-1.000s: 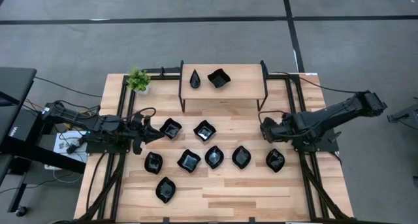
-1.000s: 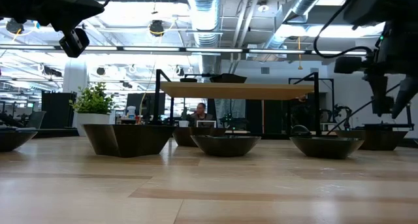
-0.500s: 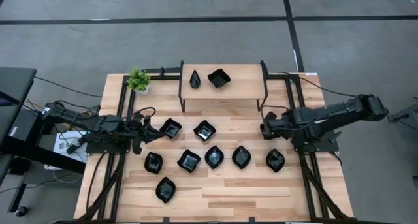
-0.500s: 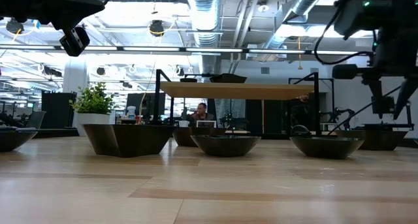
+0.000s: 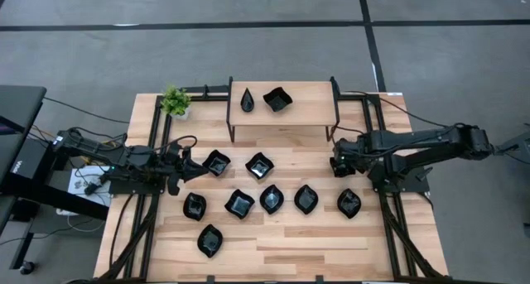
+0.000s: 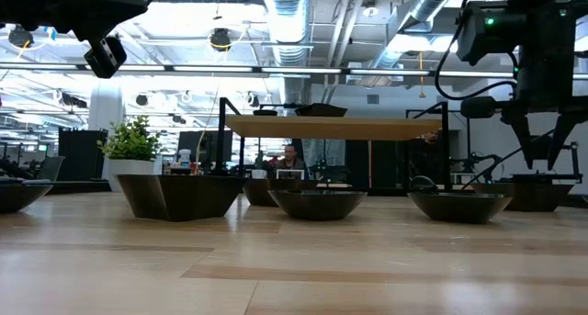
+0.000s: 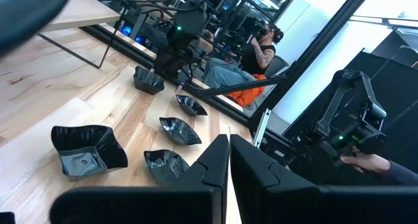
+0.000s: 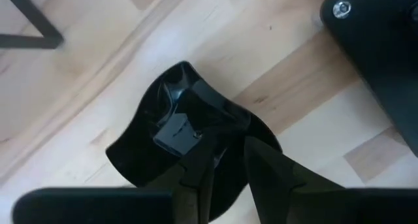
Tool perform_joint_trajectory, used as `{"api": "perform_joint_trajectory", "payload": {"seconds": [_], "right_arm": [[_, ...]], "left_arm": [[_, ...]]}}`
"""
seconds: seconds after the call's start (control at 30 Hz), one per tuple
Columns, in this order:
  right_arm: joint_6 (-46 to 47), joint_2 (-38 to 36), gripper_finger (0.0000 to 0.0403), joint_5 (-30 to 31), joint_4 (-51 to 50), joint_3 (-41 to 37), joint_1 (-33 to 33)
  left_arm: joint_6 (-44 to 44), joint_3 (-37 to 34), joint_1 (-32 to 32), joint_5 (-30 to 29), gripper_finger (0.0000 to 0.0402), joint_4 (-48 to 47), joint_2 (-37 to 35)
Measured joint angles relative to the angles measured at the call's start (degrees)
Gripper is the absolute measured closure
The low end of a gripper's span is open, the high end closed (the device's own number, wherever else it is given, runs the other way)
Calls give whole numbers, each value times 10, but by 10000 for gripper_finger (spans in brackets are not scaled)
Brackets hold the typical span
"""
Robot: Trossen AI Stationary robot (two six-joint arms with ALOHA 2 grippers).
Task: Pick & Place Mini shaped plates
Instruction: Stack the black distorted square plate on top of the black distorted square plate on the shelf
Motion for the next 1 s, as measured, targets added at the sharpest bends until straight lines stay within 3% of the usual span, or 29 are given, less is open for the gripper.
{"api": "perform_joint_trajectory", "payload": {"seconds": [0.13, 0.3, 0.5, 0.57, 1.0], "right_arm": [[-44, 0, 321, -4, 12, 0, -3], [-81, 0, 321, 11, 31, 26, 38], [49, 0, 321, -36, -23, 40, 105], [92, 0, 321, -24, -23, 40, 126], [103, 70, 321, -18, 17, 40, 121]], "left_arm": [[0, 0, 0, 0, 385, 0, 0], [0, 0, 0, 0, 385, 0, 0], [0, 0, 0, 0, 385, 2, 0], [0, 0, 0, 0, 385, 2, 0], [50, 0, 0, -18, 385, 22, -1]]}}
